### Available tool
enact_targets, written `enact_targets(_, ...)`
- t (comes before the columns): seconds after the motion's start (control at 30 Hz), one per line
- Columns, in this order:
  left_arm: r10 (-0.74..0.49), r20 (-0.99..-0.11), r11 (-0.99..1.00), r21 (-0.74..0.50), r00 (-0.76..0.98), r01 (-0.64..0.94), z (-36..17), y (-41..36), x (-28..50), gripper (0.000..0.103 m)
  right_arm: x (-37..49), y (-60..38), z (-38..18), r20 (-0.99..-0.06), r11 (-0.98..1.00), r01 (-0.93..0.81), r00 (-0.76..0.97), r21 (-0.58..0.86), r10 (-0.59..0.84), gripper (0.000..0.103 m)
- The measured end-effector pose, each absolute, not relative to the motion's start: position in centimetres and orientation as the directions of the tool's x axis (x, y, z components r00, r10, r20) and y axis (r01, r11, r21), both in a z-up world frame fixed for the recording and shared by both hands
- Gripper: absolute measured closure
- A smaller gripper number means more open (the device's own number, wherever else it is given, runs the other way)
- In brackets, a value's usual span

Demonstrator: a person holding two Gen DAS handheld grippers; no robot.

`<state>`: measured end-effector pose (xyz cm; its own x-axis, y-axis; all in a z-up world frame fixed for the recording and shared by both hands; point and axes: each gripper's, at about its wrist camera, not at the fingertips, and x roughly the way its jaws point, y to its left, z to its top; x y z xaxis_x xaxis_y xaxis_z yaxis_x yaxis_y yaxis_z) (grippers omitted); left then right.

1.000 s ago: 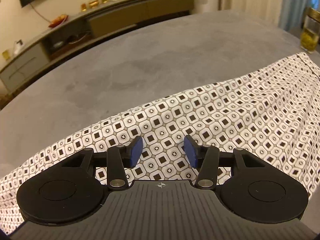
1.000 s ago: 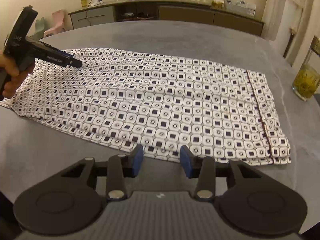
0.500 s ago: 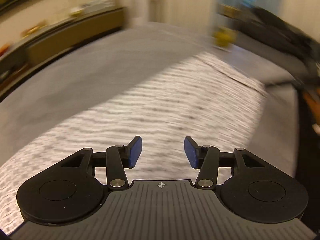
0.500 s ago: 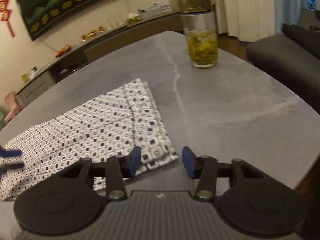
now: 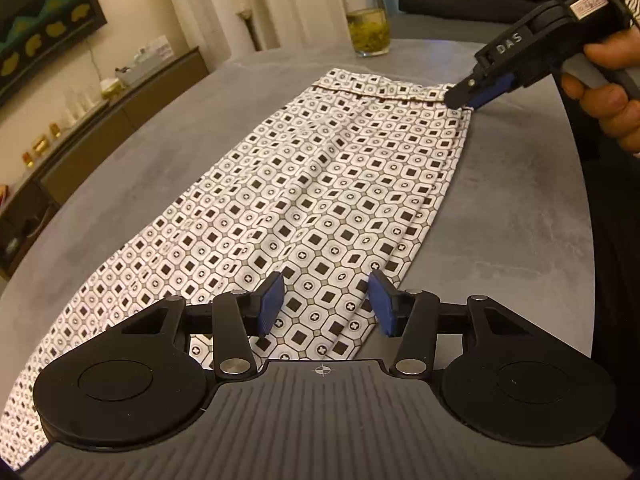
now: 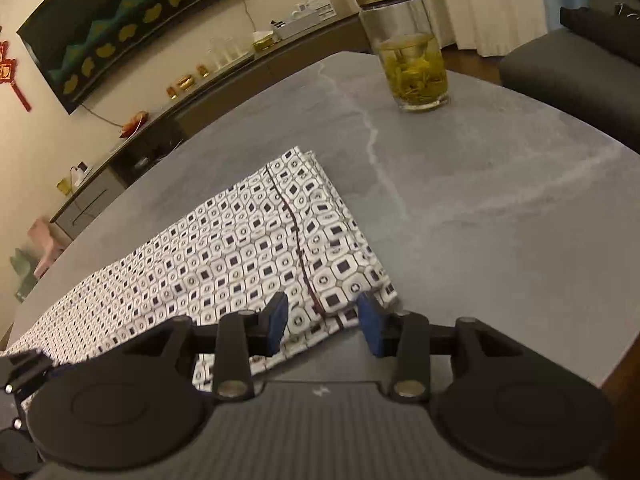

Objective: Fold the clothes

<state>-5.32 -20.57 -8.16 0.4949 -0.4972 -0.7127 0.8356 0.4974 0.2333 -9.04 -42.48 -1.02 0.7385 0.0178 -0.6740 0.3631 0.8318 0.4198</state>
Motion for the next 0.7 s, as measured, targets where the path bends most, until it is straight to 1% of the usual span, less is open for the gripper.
enact_targets(0.1,-0.505,-0.715,0.487,0.227,0.484,0.844,-8.2,-20.5,-5.4,0.063,-8.5,-43.2,-1.3,-0.661,0.776,0.408,0.750,0.481,0.015,0.064)
enact_targets(0.13,-0.507,-0.713,0.485,0.228,0.484,0.844,-8.2,-20.5,-5.4,0.063,-8.4,-43.3,-1.4,-0.658,0.757,0.422,0.753,0.499,0.014,0.079)
enact_targets(0.17,-0.508,-0.712,0.484,0.229,0.484,0.845,-8.2,-20.6,-5.4,0.063,-8.2,-43.3,-1.5,-0.660,0.756,0.426,0.751,0.497,0.010,0.092)
enact_targets(0.2,-0.510,-0.711,0.484,0.228,0.484,0.845,-8.2,-20.5,-5.4,0.063,-8.2,-43.1,-1.6,-0.658,0.762,0.419,0.753,0.494,0.013,0.093)
enact_targets(0.23,-0.511,-0.711,0.485,0.225,0.483,0.845,-8.2,-20.5,-5.4,0.063,-8.3,-43.0,-1.6,-0.655,0.768,0.411,0.756,0.492,0.015,0.097)
enact_targets(0.33,-0.525,-0.701,0.487,0.217,0.482,0.846,-7.8,-20.2,-5.6,0.063,-9.7,-42.5,-0.8,-0.629,0.777,0.393,0.777,0.491,0.004,0.098)
enact_targets(0.43,-0.535,-0.701,0.526,0.161,0.472,0.835,-7.4,-19.5,-4.5,0.061,-11.7,-42.3,-0.3,-0.627,0.773,0.408,0.779,0.485,-0.018,0.098)
enact_targets(0.57,-0.548,-0.700,0.577,0.080,0.458,0.813,-7.0,-18.6,-2.8,0.061,-12.3,-42.5,-1.2,-0.675,0.768,0.449,0.737,0.456,-0.030,0.098)
enact_targets(0.7,-0.562,-0.697,0.622,-0.003,0.445,0.783,-6.5,-17.7,-1.1,0.061,-12.2,-42.0,-1.0,-0.699,0.802,0.446,0.713,0.398,-0.050,0.098)
